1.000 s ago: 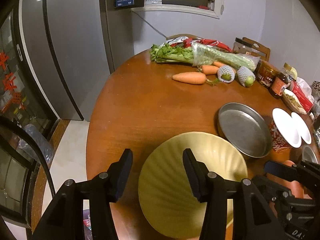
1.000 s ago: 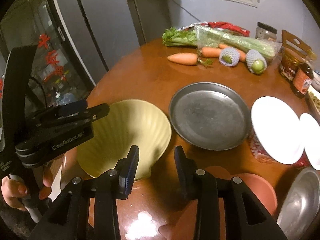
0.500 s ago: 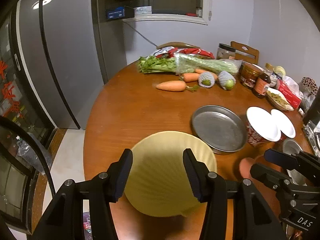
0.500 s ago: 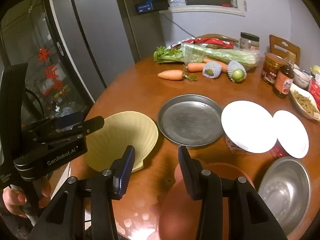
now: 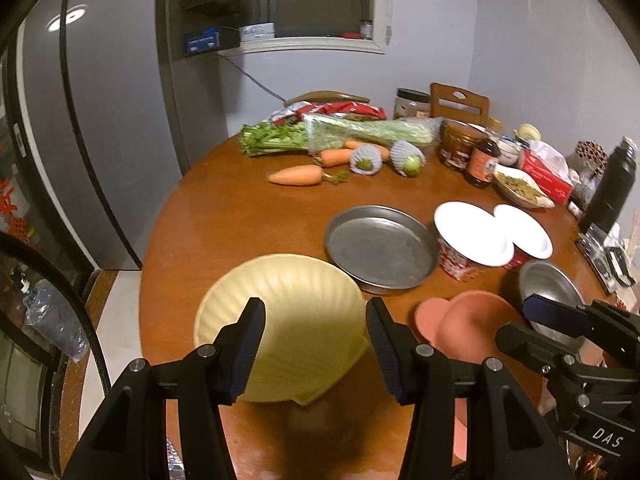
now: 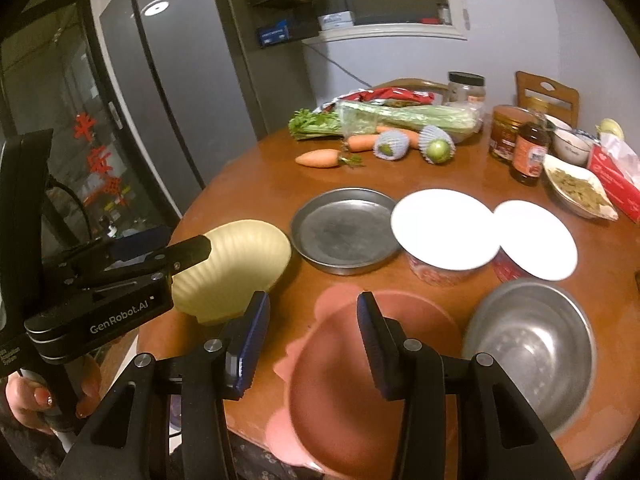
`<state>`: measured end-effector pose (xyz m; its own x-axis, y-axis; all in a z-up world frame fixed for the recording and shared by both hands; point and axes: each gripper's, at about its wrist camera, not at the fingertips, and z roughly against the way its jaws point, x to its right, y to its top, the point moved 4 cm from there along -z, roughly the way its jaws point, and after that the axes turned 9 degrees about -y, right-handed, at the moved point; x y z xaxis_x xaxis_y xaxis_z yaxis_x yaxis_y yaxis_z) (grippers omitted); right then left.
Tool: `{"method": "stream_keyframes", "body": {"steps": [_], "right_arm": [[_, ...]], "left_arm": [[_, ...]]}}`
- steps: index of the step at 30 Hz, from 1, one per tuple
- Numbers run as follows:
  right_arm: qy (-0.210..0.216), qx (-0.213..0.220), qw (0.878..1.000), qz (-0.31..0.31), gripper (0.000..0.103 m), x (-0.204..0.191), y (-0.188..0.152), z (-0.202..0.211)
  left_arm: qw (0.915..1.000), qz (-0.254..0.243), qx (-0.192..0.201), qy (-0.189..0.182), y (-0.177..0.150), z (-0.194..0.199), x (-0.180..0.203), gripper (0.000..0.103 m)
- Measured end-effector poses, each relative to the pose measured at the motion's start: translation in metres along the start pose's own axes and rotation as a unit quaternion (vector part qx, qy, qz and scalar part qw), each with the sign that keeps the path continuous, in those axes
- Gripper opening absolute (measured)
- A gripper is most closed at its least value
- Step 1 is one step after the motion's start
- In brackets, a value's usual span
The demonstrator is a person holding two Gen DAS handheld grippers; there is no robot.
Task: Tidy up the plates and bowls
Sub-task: 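Lift the yellow scallop plate with the left tool and set it down, then grasp the rim of the terracotta bear-shaped plate with the left tool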
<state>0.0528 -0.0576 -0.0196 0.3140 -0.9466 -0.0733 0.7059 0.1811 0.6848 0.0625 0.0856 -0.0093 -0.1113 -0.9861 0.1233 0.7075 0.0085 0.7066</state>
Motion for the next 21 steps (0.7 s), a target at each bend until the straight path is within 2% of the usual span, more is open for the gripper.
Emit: {"method": "stream_keyframes", "body": {"steps": [12,21], "right_arm": [[-0.027,-0.013,0.999,-0.019,0.047,0.035,-0.043,0.024],[-0.050,-0.033,0.998,-0.023,0.047,0.052,-0.077,0.032]], "left_arm": [[0.9977,-0.017,-0.039,-0.052,-0.029,-0.019,0.043,0.052],[0.9944,-0.038,-0.070,-0.069,-0.049,-0.033,0.071,0.052]]}}
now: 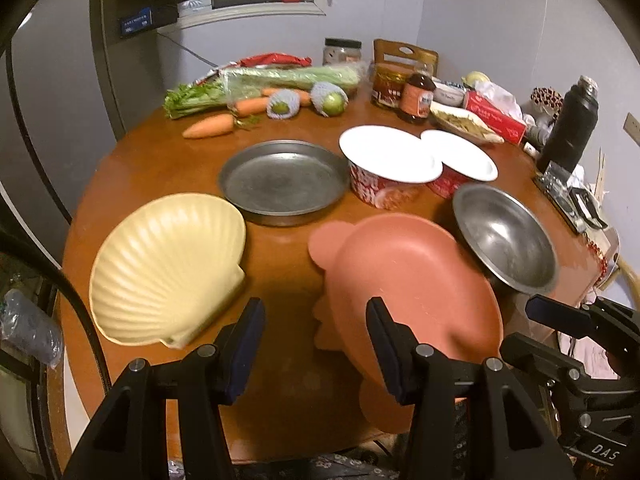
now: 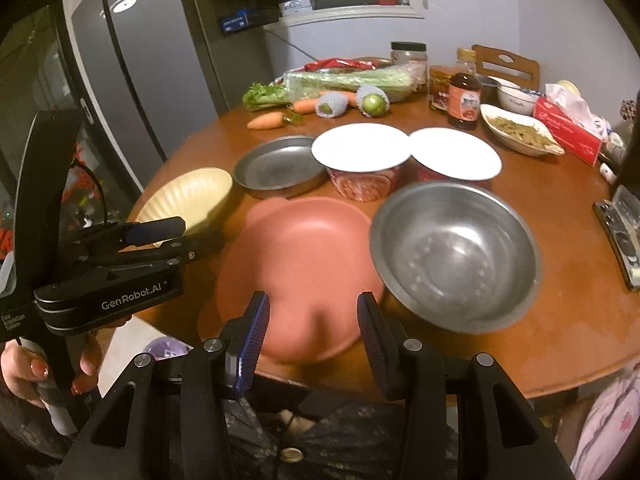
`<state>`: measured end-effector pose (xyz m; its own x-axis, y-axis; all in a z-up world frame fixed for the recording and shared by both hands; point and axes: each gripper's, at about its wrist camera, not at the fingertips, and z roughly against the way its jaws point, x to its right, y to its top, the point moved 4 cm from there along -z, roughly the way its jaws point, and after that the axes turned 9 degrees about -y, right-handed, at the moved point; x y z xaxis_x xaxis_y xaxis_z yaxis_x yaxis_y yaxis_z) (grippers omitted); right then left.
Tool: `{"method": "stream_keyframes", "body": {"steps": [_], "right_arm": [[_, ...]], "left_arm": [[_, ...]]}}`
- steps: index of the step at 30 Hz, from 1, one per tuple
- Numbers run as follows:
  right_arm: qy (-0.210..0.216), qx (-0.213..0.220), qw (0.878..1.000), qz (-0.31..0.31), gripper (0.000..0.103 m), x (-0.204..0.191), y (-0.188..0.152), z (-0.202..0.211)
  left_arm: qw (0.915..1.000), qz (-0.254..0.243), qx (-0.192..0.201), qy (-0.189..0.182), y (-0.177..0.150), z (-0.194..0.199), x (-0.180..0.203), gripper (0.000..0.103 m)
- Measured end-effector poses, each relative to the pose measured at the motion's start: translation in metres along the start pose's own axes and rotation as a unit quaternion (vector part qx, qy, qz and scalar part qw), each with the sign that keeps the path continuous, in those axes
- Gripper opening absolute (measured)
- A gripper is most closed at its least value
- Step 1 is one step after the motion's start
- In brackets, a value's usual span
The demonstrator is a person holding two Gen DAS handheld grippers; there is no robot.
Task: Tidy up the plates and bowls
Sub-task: 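Grasp the rim of the terracotta bear-shaped plate with the left tool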
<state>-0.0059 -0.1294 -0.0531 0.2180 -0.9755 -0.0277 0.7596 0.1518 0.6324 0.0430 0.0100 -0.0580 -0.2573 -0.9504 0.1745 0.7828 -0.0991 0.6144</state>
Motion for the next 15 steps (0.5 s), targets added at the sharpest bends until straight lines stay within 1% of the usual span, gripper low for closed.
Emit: {"method": "stream_keyframes", "body": {"steps": [5,9,11,12,15], "right_arm": [[-0.008,-0.022,1.000,-0.010,0.047,0.012,-0.011,-0.011],[-0.001,-0.032,0.999,-0.010,0.047,0.012,-0.013,-0.023],[-0.004,-0.040,0.999,-0.011,0.047,0.013,-0.013,-0.031],[-0.004,-0.040,0.999,-0.010,0.047,0.013,-0.013,-0.034],[-0.014,-0.040,0.999,-0.010,0.047,0.016,-0.011,-0.042]], "left_arm": [[0.9999,0.005,-0.012,0.001,-0.005,-0.009,0.001,0.052],[0.9997,0.008,-0.023,-0.002,-0.007,-0.019,0.003,0.052],[0.9996,0.003,-0.028,0.007,-0.009,-0.024,0.005,0.052],[0.9995,0.002,-0.030,0.010,-0.009,-0.027,0.005,0.052],[0.9992,0.004,-0.040,0.005,-0.011,-0.034,0.006,0.052]]}}
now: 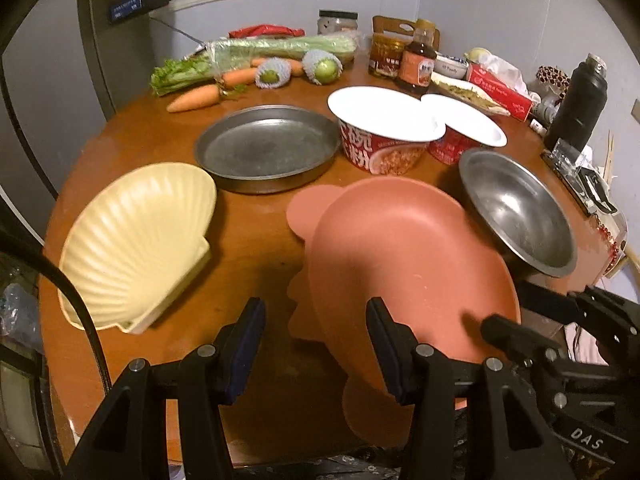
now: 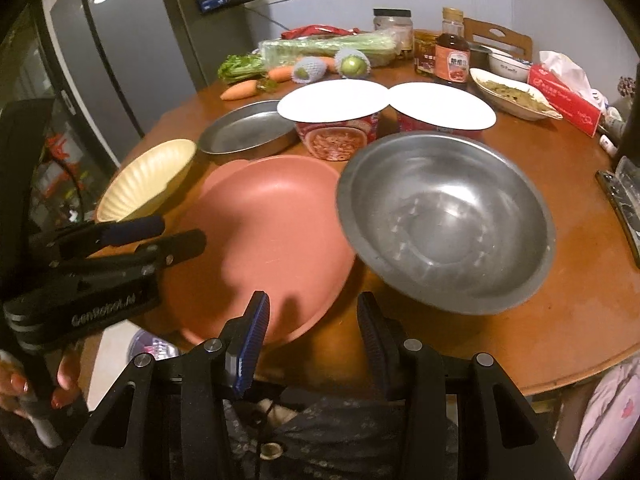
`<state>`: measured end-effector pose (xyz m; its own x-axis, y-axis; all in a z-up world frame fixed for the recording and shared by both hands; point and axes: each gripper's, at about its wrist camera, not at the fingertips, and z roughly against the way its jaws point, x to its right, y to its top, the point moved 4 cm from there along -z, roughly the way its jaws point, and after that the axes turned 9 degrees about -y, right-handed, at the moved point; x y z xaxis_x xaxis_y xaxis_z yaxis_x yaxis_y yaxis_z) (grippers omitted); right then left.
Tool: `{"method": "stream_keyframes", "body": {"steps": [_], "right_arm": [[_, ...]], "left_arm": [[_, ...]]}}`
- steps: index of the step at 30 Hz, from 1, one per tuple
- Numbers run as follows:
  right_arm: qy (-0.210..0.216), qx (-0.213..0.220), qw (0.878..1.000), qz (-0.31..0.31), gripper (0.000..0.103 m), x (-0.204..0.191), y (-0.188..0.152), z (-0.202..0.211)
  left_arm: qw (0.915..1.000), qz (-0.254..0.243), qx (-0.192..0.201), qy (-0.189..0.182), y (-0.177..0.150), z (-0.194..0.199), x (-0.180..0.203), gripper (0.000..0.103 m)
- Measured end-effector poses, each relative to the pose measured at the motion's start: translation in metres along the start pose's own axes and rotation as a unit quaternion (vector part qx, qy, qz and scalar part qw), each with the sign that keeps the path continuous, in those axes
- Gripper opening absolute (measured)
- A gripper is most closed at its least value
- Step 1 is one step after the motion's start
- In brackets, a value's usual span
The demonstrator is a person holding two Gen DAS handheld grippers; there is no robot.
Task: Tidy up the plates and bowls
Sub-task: 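Grasp the rim of the terracotta bear-shaped plate with the left tool, then lift the terracotta plate and lower it onto the yellow scallop plate, open left tool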
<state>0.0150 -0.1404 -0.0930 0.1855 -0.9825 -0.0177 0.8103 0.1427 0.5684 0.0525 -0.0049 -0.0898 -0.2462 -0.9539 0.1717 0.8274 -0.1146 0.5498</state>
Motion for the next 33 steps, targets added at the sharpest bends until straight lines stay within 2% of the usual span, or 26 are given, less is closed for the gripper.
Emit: {"method": "stream_keyframes", "body": {"steps": [5,12,15,23,33], "right_arm": [[0.005,0.005,1.000,0.009,0.047,-0.003,0.007,-0.008],[0.003,0.016,0.999,0.032,0.046,-0.014,0.011,-0.012],[0.006,0.017,0.999,0.033,0.046,-0.016,0.011,-0.009],[0.020,0.028,0.998,0.043,0.046,-0.036,0.016,0.003],[0.036,0.042,0.996,0.071,0.046,-0.072,0.029,0.015]], "left_arm": [[0.9999,0.007,-0.007,-0.003,-0.001,-0.010,0.000,0.052],[1.0000,0.007,0.002,-0.005,0.000,-0.009,-0.003,0.050],[0.9999,0.007,0.008,-0.009,0.002,-0.002,-0.006,0.049],[0.9993,0.006,0.033,0.014,0.005,0.023,-0.020,0.049],[0.9963,0.033,0.067,0.043,0.008,0.058,-0.051,0.049]]}}
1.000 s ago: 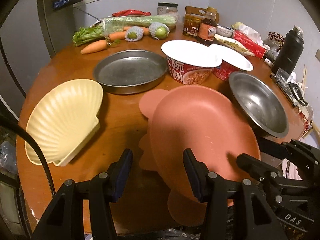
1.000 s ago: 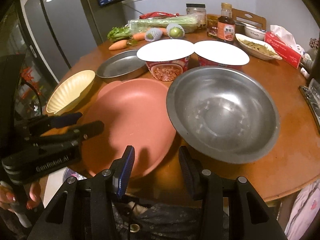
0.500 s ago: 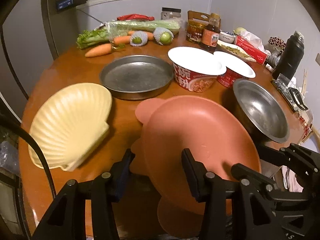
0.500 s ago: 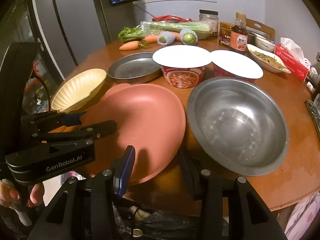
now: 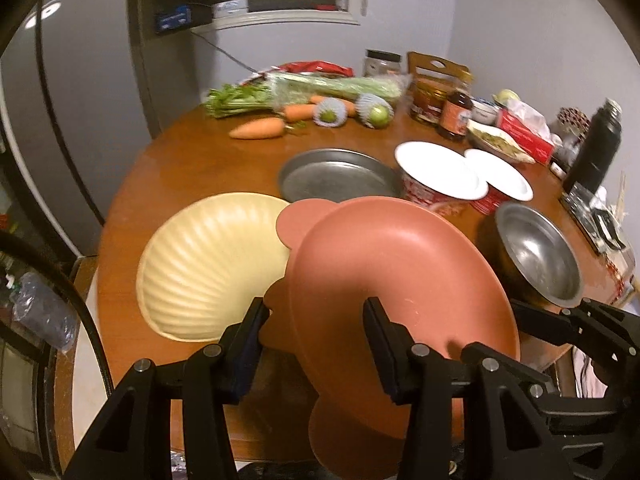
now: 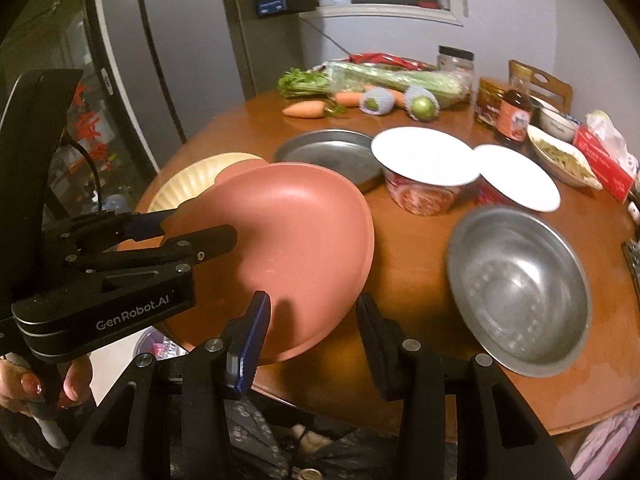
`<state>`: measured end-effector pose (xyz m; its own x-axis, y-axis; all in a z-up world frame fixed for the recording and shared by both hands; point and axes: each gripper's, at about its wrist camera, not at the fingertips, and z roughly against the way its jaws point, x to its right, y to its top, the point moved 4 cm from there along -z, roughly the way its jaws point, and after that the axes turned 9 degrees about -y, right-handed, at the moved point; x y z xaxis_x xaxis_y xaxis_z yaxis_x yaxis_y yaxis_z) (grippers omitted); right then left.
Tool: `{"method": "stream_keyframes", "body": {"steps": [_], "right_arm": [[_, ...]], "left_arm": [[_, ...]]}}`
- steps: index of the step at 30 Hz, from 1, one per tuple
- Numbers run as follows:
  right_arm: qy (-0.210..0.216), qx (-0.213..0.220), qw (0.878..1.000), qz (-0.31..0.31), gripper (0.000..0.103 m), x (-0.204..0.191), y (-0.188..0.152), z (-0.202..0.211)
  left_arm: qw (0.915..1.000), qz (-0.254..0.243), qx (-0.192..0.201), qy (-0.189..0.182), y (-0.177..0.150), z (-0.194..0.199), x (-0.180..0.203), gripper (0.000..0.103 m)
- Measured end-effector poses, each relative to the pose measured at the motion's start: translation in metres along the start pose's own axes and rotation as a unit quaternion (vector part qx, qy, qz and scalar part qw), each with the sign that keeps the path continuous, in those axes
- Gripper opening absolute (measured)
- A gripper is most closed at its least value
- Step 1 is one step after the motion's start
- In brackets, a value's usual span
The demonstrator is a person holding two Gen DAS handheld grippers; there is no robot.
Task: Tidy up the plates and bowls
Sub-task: 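Lift the terracotta plate and lower it onto the yellow scallop plate, open left tool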
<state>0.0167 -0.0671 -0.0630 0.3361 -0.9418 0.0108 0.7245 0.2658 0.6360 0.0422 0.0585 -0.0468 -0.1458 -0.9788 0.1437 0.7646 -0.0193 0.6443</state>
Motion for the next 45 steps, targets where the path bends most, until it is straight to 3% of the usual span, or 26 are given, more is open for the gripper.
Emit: {"method": "stream_keyframes", "body": {"steps": [15,24,45], "right_arm": [[0.044,0.014,0.998,0.029,0.047,-0.068,0.050,-0.018],[0.055,-0.004,0.998,0.023,0.047,-0.088,0.070,-0.051],[0.066,-0.032,0.997,0.021,0.048,-0.102,0.068,-0.080]], "left_arm": [[0.9969,0.034,0.008,0.070,0.021,0.010,-0.079,0.049],[0.9963,0.039,-0.008,0.076,0.029,-0.012,-0.110,0.049],[0.9956,0.042,-0.015,0.083,0.046,-0.051,-0.139,0.049]]}}
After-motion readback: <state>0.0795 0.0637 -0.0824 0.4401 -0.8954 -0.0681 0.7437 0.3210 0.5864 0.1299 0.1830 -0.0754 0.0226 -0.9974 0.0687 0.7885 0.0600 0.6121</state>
